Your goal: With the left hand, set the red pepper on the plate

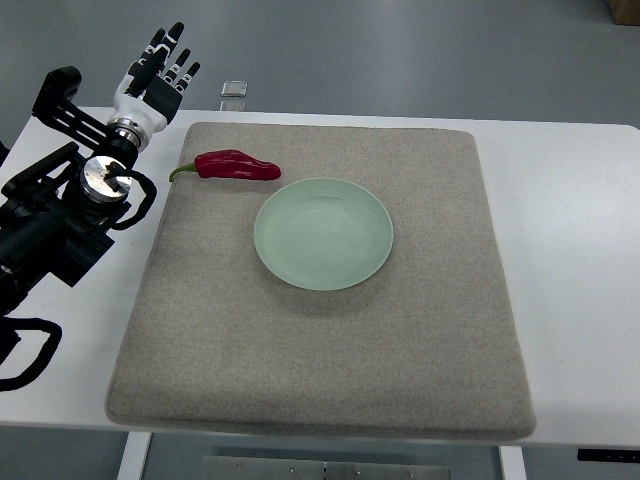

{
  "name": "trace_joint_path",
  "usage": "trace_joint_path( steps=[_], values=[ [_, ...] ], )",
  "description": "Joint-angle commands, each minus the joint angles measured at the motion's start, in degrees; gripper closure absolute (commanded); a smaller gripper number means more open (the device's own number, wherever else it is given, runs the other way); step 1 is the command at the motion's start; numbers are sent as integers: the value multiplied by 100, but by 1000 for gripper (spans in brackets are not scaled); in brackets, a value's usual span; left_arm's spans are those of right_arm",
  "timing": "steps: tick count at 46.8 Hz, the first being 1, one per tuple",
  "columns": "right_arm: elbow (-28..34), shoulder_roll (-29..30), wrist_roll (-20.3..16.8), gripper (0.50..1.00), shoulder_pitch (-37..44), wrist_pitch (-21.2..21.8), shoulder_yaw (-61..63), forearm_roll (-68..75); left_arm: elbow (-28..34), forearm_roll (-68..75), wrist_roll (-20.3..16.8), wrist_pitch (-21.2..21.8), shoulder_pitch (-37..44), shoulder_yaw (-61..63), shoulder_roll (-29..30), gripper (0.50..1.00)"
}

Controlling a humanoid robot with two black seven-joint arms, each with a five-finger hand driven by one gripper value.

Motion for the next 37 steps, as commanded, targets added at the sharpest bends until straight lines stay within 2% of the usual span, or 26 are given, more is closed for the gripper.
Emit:
trace_joint_path(
  steps=[1, 37],
  values=[
    [1, 0, 0, 568, 0, 0, 0, 0, 1, -2, 0, -1, 0, -8, 6, 510],
    [1, 0, 0, 568, 0, 0, 0, 0, 54, 7, 0, 96, -9, -26, 6, 510]
  ],
)
